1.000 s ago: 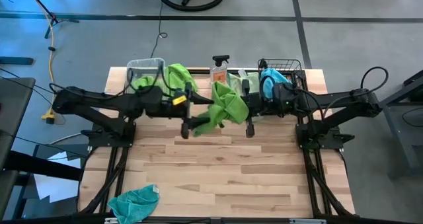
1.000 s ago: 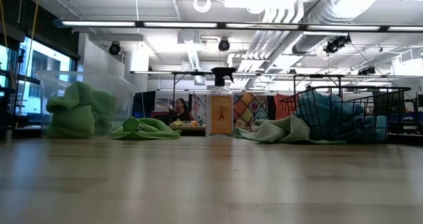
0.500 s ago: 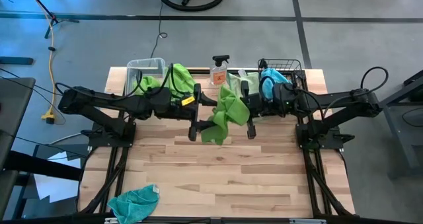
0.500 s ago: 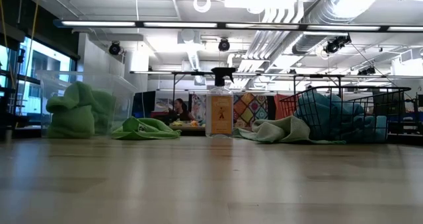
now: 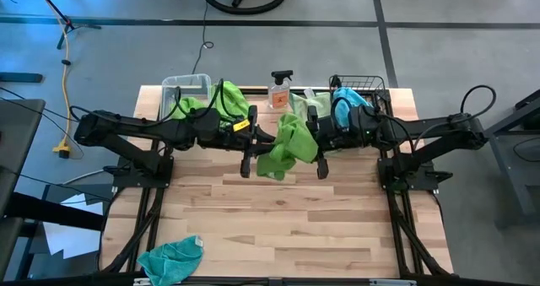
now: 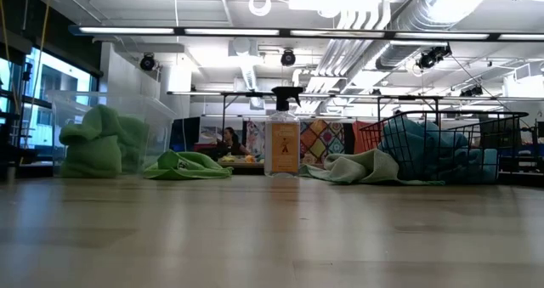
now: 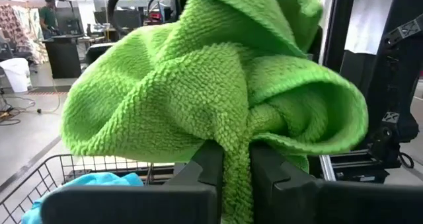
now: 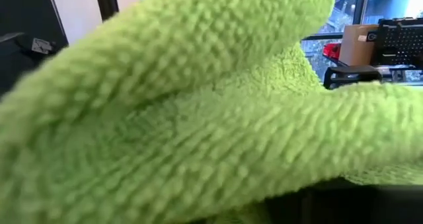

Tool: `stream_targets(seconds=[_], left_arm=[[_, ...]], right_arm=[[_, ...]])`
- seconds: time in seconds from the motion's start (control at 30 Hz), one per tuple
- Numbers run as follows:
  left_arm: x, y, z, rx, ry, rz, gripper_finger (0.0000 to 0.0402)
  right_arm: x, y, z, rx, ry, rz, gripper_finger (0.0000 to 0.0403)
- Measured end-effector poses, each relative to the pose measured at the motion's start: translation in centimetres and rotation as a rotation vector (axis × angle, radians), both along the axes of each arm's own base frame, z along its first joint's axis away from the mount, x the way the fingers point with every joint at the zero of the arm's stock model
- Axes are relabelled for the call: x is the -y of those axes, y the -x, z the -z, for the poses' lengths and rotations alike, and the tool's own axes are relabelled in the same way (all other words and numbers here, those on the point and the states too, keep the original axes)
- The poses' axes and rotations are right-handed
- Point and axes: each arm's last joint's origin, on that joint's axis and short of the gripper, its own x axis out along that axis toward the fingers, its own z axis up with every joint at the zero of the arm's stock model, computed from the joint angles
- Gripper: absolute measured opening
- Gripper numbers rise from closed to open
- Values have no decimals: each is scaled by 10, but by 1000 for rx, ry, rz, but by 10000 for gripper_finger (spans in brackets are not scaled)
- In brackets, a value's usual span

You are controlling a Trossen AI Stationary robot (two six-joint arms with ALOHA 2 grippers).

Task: Sort microfiber towel by color & place in baskets
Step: Put the green microfiber cloth into the bin

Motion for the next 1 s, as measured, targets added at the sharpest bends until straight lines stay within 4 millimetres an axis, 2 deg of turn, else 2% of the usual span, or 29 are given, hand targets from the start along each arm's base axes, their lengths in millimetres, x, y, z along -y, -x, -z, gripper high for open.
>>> stream_targets(seconds=[0.23, 0.43, 0.77, 0.9, 1.0], left_arm=[[-5, 3, -2, -2, -5, -8, 7], [-14, 23, -11, -41, -18, -74, 3], [-26, 85, -35, -93, -53, -234, 1], [-25, 112, -41, -110, -12, -264, 1], [-19, 129, -39, -114, 30, -274, 1]], right_arm=[[1, 2, -1, -3, 1, 7, 176], [5, 21, -5, -55, 36, 91, 195], [11, 64, -24, -37, 64, 171, 196], [13, 79, -28, -42, 85, 197, 196], [15, 85, -30, -36, 86, 239, 196]])
